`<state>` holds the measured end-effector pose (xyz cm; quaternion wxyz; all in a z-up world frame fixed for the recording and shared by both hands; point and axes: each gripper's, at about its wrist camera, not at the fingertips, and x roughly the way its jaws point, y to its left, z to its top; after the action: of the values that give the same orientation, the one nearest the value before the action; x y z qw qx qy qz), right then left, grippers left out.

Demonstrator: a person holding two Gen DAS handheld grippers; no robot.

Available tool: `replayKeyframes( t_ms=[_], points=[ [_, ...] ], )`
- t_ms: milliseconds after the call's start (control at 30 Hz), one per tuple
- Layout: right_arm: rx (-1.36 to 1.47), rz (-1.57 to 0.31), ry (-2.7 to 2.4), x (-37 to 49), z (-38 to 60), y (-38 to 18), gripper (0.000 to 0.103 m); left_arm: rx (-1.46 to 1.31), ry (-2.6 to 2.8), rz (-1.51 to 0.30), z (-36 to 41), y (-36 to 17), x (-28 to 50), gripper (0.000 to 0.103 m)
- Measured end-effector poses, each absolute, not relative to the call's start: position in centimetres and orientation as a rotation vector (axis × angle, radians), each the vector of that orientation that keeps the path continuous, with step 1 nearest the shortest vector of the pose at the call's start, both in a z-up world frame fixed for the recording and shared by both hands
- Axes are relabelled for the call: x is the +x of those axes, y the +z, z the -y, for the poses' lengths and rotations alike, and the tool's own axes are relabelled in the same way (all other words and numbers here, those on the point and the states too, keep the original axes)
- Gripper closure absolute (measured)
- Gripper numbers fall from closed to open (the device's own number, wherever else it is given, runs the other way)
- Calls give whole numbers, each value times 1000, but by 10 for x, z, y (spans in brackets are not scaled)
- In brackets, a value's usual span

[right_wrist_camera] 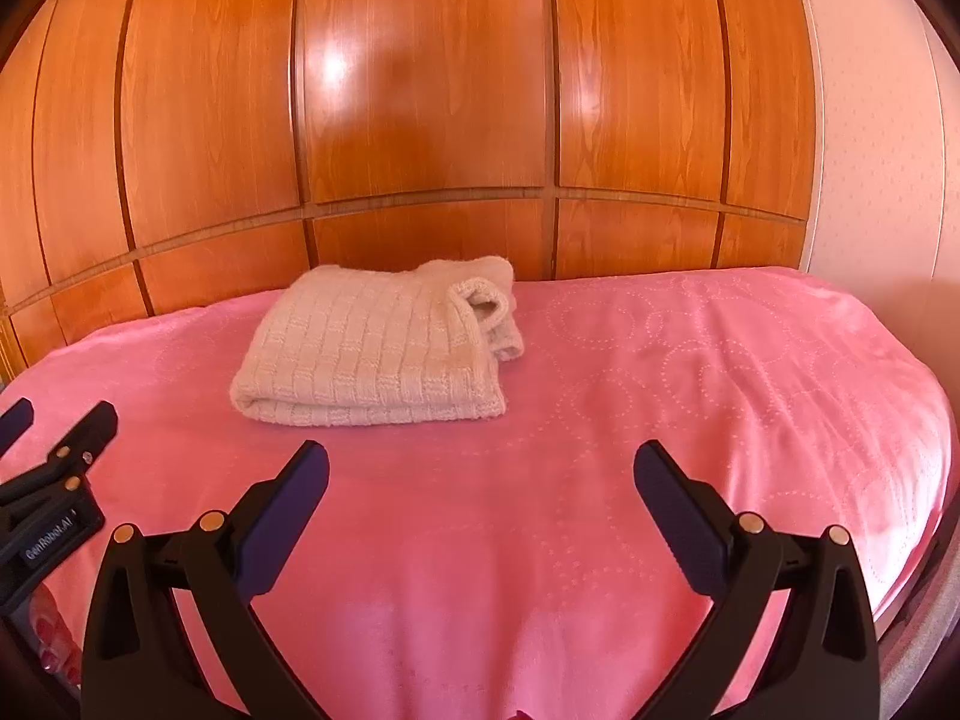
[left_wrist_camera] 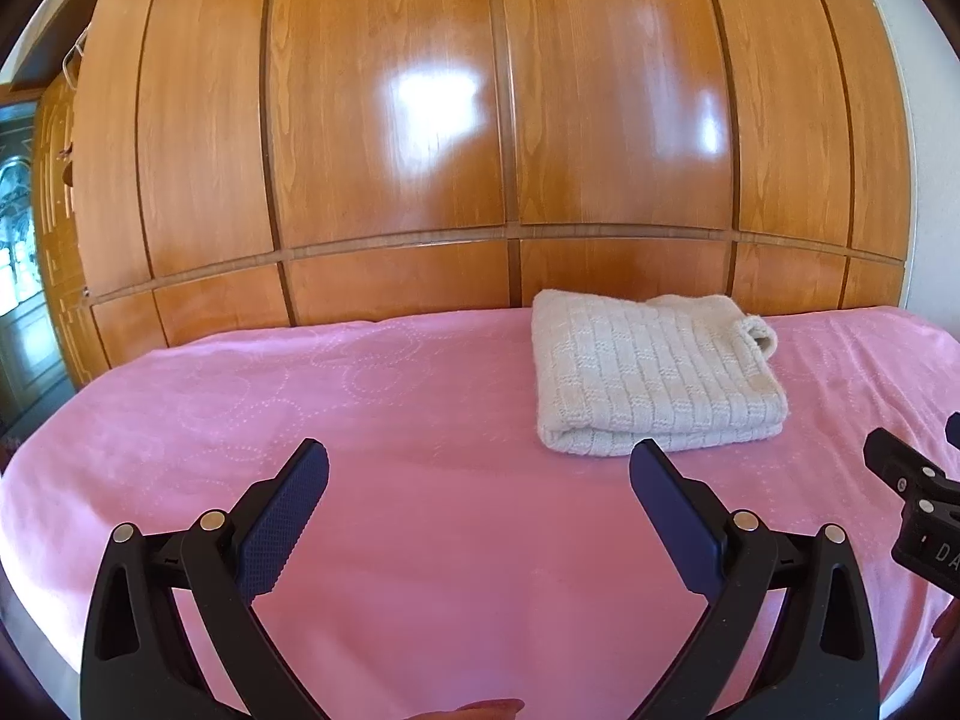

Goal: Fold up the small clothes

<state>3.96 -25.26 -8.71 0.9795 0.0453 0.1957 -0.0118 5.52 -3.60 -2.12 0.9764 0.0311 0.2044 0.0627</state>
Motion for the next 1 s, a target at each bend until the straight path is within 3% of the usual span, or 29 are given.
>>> replayKeyframes(
  t_ms=[1000],
  points=[
    [86,-385,-8,38,251,-83,2,37,108,-435,34,-18,46,3]
  ],
)
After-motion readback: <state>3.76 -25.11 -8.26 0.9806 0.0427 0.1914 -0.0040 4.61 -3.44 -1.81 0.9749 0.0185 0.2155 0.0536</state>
